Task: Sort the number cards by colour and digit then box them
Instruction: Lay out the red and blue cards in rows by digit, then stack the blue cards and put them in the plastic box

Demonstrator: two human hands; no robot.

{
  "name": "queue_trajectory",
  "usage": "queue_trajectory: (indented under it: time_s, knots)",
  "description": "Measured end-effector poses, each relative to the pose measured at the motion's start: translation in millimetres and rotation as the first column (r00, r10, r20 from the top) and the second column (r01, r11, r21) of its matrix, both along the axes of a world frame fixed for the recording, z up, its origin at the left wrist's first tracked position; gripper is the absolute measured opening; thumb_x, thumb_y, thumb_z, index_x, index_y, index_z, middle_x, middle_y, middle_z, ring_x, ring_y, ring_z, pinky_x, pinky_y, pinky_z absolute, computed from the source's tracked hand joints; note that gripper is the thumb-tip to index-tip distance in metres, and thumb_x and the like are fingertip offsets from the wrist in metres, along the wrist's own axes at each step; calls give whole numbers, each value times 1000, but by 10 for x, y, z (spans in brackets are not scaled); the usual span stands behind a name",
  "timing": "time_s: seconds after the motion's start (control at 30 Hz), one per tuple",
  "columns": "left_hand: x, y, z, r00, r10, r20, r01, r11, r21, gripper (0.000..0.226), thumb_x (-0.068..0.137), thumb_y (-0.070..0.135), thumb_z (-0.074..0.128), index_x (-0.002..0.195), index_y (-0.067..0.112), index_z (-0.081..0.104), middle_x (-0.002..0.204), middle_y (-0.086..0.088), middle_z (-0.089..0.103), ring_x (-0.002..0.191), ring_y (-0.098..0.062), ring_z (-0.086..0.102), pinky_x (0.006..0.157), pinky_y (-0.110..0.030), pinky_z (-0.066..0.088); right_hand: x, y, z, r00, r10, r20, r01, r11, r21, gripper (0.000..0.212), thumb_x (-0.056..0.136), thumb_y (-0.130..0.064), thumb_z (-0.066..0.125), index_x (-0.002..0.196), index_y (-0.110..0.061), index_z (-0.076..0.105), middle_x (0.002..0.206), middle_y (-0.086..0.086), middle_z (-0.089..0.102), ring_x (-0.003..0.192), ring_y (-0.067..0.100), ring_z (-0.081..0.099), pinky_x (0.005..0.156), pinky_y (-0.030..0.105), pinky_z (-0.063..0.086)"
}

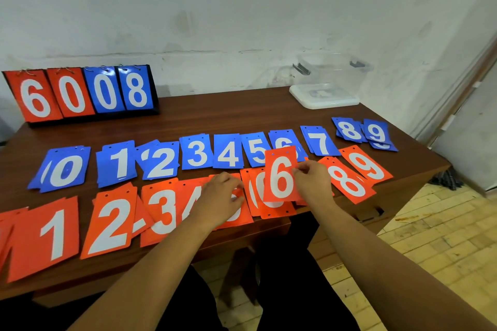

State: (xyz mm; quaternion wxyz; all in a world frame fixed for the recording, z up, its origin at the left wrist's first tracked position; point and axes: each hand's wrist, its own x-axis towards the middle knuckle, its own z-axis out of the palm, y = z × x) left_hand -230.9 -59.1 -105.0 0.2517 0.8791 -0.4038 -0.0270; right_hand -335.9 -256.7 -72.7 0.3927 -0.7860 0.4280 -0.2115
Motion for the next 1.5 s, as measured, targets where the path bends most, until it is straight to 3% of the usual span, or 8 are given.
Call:
queue_trajectory:
  time_s: [0.17,0.27,0.43,0.57,0.7,0.9,1.3,1.5]
  knots:
    - [11,32,-74,1000,-29,9,30,999,-40,34,93,38,63,125,28,61,131,8,52,124,-12,45,103,-30,40,19,115,-28,997,81,-12,-82,993,-84,23,93,-26,63,110,-12,68,108,3,70,86,11,61,62,15,44]
    - [5,64,-99,999,-35,-7,34,997,-72,33,93,38,63,125,28,61,130,8,53,124,-12,45,103,-31,40,28,225,-117,970,154,-187,-187,967,-174,16,92,-28,63,97,-14,67,97,3,71,72,8,56,56,16,42]
    - [-17,44,-62,996,-63,68,66,997,-43,36,94,39,60,128,27,60,132,7,53,124,-13,47,103,-31,42,19,330,-160,928,76,-365,-199,929,-312,23,90,-36,65,99,-15,63,101,3,61,87,17,60,74,31,56]
    - [45,84,-2,995,-65,69,69,996,-56,32,94,37,60,123,22,62,127,6,57,117,-11,51,96,-25,43,46,409,-115,949,78,-306,-193,911,-365,28,90,-36,65,110,-16,60,114,4,53,101,16,54,80,29,51]
    - [127,133,114,997,16,75,-5,990,-141,26,96,33,58,119,22,62,122,7,59,116,-9,53,90,-19,39,95,368,-23,967,135,-215,-211,897,-388,24,94,-36,57,103,-15,61,111,4,56,99,14,52,79,26,46]
    - [538,441,414,988,149,49,-135,967,-218,12,93,20,61,103,16,65,106,2,62,104,-16,56,86,-25,41,548,357,131,939,312,-143,-343,852,-395,34,95,-38,54,114,-12,61,122,7,56,109,21,55,83,29,45]
    - [1789,1844,405,855,517,33,-506,847,-165,10,88,8,65,97,10,68,96,-9,68,92,-23,64,82,-29,45,2406,1312,221,718,689,-96,-658,628,-415,34,95,-39,53,111,-10,61,113,7,54,94,26,58,85,38,49]
    - [2595,2378,347,765,644,1,-637,757,-144,10,89,12,62,97,16,68,92,4,64,84,-10,56,76,-16,35,3430,1934,31,606,793,-65,-767,560,-312,34,94,-40,55,114,-12,60,116,5,53,95,22,60,87,39,52]
